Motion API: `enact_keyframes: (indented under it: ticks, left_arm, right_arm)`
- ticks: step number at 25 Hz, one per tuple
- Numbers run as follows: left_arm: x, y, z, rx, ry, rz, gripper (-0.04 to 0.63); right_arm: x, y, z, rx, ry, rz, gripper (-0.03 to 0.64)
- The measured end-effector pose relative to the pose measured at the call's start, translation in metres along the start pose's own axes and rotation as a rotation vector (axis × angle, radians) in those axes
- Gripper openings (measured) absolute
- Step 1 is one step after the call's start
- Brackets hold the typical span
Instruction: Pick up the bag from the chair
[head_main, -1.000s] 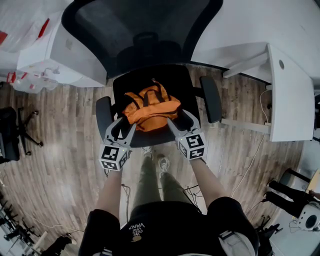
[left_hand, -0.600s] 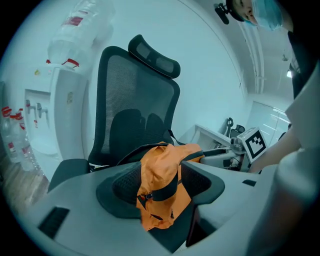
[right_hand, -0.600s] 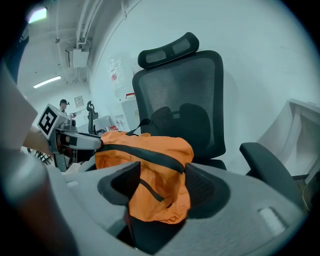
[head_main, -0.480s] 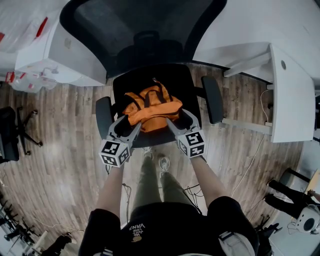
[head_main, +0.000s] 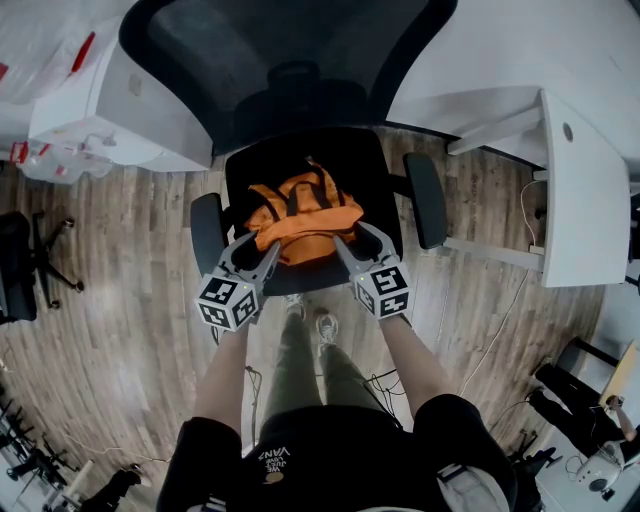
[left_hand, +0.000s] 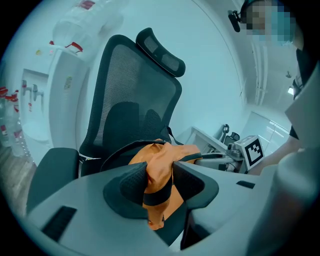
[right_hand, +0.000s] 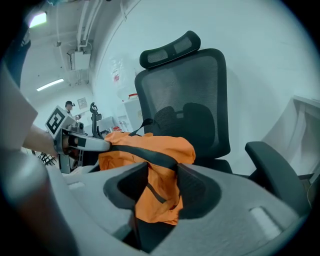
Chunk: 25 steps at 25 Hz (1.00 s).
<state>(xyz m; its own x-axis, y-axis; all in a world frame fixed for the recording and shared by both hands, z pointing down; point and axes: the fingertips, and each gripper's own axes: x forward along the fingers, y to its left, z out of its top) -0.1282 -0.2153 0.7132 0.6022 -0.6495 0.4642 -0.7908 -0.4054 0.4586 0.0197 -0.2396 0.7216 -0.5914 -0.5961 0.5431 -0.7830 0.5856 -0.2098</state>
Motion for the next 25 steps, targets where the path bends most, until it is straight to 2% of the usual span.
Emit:
enact_keyframes:
  ticks: [2, 10, 25]
  left_arm:
    - [0.001, 0.000, 0.000, 0.003, 0.001, 0.001, 0.135]
    - [0.000, -0.002, 0.001, 0.005, -0.009, 0.009, 0.084]
    - [-0.009, -0.015, 0.012, 0.039, -0.015, 0.001, 0.054]
  right_arm:
    - [0.001, 0.002, 0.001, -0.003, -0.005, 0.006, 0.162]
    - [-0.002, 0.008, 0.003, -0.027, -0.012, 0.016, 0.085]
    - [-0.015, 0.016, 0.012, -0.061, -0.015, 0.024, 0.043]
